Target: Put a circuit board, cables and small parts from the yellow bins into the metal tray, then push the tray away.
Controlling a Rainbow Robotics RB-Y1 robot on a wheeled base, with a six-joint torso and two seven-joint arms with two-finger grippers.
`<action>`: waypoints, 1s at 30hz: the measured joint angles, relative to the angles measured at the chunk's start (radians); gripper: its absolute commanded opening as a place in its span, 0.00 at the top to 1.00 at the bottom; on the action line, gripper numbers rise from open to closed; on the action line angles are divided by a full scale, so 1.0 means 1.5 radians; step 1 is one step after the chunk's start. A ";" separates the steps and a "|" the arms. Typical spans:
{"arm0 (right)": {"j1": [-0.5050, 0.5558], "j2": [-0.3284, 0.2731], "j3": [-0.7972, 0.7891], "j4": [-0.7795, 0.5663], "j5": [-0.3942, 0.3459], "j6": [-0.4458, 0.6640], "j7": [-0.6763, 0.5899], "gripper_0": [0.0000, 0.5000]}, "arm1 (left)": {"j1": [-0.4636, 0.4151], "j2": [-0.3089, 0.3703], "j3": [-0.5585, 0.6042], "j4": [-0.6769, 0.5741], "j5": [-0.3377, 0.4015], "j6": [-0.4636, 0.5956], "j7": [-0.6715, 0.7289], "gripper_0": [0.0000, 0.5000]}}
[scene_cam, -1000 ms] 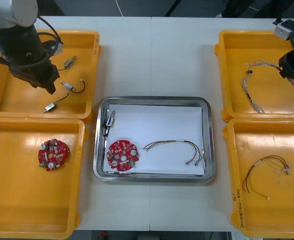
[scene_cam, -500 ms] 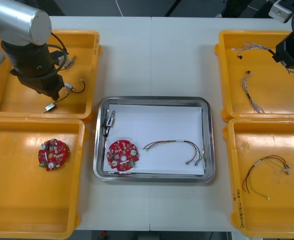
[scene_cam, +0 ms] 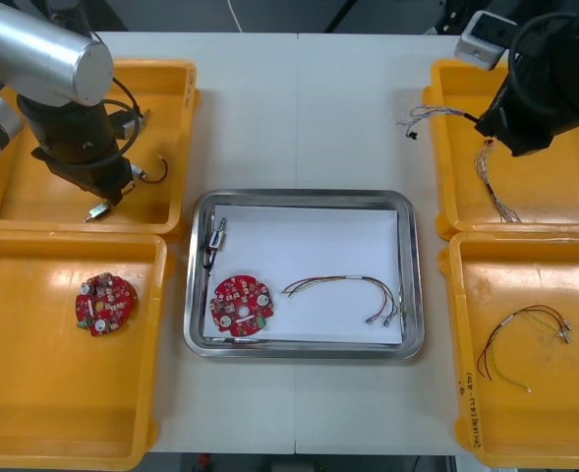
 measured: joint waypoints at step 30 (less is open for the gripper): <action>0.001 0.056 0.308 -0.054 0.102 -0.086 0.000 1.00 | 0.028 0.000 -0.041 -0.001 0.002 -0.046 0.000 0.79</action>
